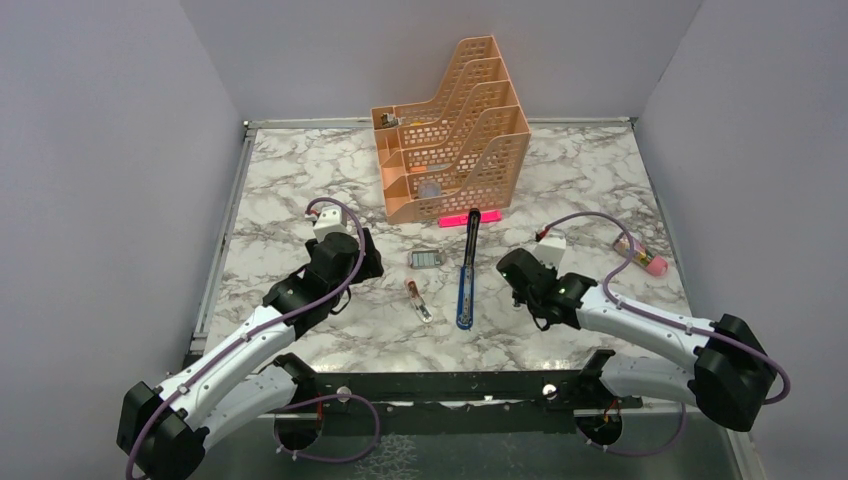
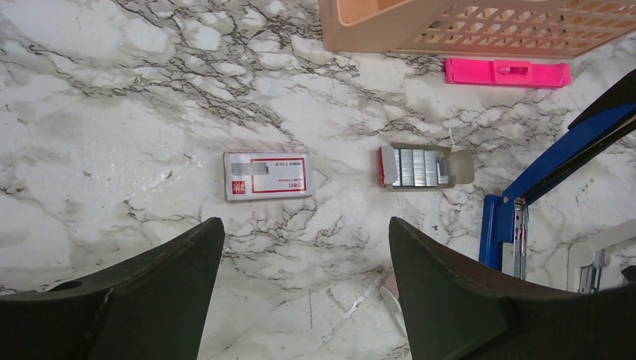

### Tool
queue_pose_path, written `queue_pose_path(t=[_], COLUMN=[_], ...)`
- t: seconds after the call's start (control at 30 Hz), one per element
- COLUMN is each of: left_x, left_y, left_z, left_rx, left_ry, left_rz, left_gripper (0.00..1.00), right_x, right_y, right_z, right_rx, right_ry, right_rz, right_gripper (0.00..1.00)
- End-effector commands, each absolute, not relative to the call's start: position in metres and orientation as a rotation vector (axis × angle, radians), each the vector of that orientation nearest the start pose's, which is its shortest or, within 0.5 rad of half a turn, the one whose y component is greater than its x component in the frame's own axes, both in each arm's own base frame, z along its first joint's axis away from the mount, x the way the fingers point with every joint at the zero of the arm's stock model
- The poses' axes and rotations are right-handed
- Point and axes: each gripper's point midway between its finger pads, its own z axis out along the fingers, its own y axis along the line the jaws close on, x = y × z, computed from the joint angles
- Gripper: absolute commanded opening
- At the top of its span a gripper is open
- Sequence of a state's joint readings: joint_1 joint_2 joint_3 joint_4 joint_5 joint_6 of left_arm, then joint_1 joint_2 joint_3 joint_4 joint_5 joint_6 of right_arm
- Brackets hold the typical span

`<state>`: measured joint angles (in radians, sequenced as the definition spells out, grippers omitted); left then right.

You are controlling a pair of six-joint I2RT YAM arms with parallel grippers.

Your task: Load the staples into the stapler

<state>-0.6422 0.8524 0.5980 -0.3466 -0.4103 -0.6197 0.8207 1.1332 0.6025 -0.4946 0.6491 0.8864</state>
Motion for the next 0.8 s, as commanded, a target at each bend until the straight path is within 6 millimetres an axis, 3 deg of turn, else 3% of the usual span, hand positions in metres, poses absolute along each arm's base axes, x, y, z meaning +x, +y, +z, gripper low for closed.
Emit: queue_pose_path(t=[0.0,0.77], left_x=[0.255,0.256], left_y=[-0.131,-0.131], left_z=[0.148,0.146], left_rx=[-0.201,-0.197], left_ry=[2.114,2.124], left_rz=[-0.315,-0.302], left_gripper=[0.82,0.82], right_x=[0.227,0.226], right_y=[0.127,0.133], right_z=[0.059,0.041], right_rx=[0.322,0.27], right_ry=[2.316,2.364], right_rz=[0.003,0.047], right_gripper=[0.23,0.24])
